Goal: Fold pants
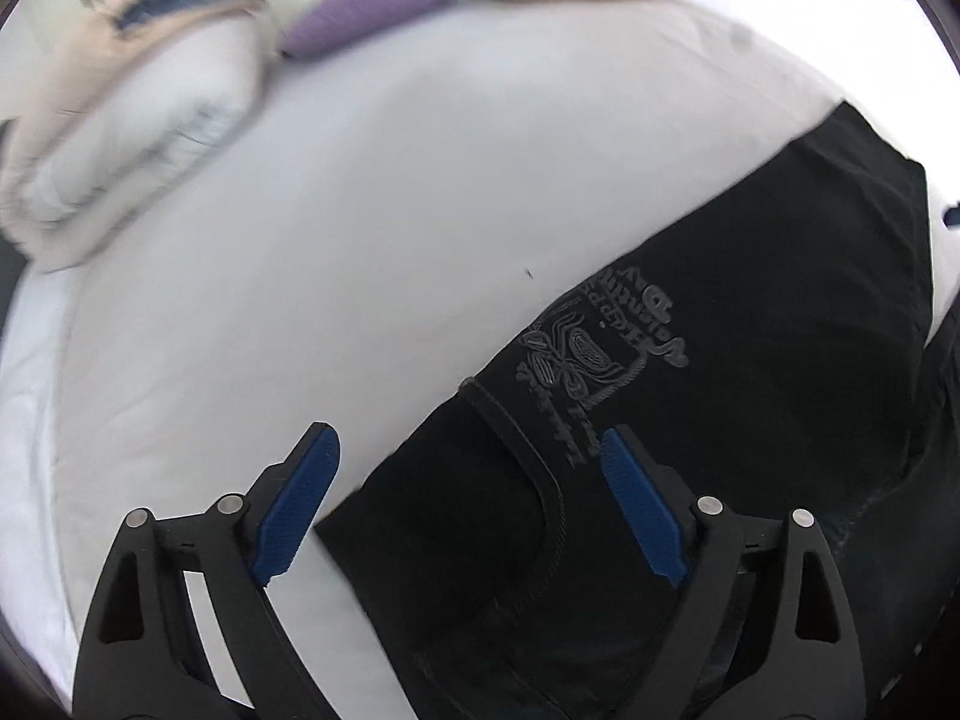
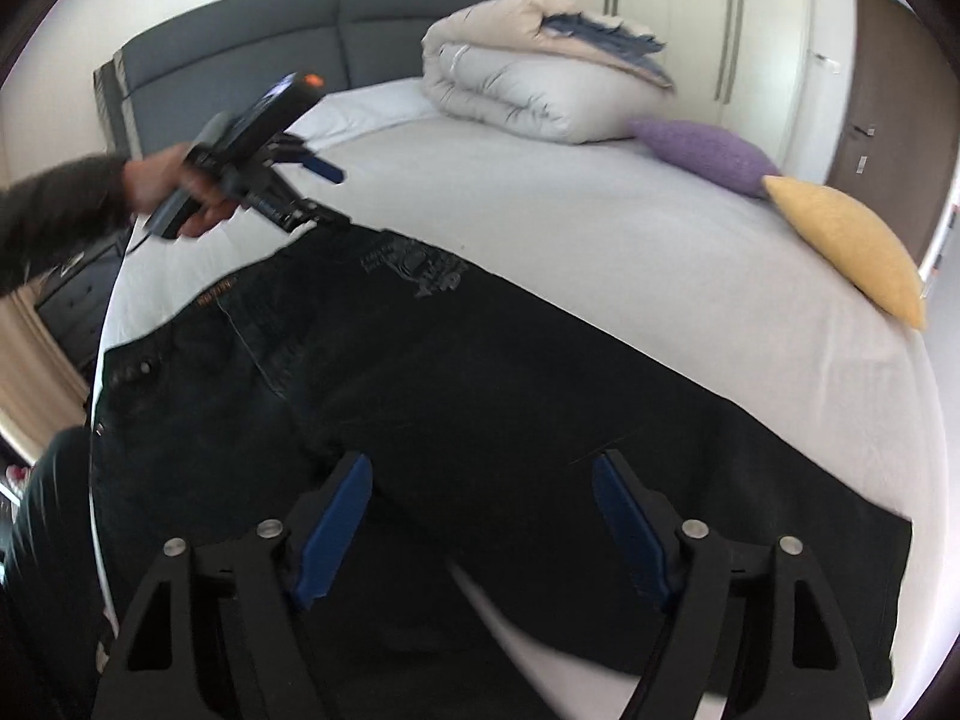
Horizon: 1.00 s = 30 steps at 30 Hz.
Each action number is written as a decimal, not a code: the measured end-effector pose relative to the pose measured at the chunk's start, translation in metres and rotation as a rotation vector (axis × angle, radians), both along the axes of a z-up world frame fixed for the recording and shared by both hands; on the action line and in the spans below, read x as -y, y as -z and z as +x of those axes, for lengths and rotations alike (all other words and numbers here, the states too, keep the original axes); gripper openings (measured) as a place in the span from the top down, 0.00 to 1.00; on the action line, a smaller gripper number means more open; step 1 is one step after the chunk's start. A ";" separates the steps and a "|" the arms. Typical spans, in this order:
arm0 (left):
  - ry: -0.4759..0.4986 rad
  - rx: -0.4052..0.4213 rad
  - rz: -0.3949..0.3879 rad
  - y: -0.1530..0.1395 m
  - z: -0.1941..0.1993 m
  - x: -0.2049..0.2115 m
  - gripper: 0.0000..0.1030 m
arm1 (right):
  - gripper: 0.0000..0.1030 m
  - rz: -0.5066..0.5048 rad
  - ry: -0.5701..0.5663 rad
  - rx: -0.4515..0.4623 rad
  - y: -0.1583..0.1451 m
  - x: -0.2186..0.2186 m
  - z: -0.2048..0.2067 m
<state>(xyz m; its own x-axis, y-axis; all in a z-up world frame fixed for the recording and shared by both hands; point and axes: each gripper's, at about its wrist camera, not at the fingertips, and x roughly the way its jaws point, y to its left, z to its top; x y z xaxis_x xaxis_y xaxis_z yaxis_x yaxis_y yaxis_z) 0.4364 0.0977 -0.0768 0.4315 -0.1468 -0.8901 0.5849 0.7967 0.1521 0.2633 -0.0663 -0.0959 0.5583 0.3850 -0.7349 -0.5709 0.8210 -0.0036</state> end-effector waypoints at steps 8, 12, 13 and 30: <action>0.048 -0.191 0.046 0.057 0.053 -0.010 0.13 | 0.27 -0.006 -0.090 -0.024 0.002 -0.002 0.057; 0.041 -0.241 -0.019 0.065 0.066 -0.015 0.27 | 0.29 -0.011 -0.124 -0.032 0.003 -0.014 0.077; 0.040 -0.241 -0.027 0.065 0.068 -0.016 0.30 | 0.31 -0.020 -0.138 -0.040 0.005 -0.019 0.082; 0.034 0.147 0.019 0.028 0.024 -0.008 0.96 | 0.46 -0.220 -0.227 -0.085 0.040 -0.097 0.173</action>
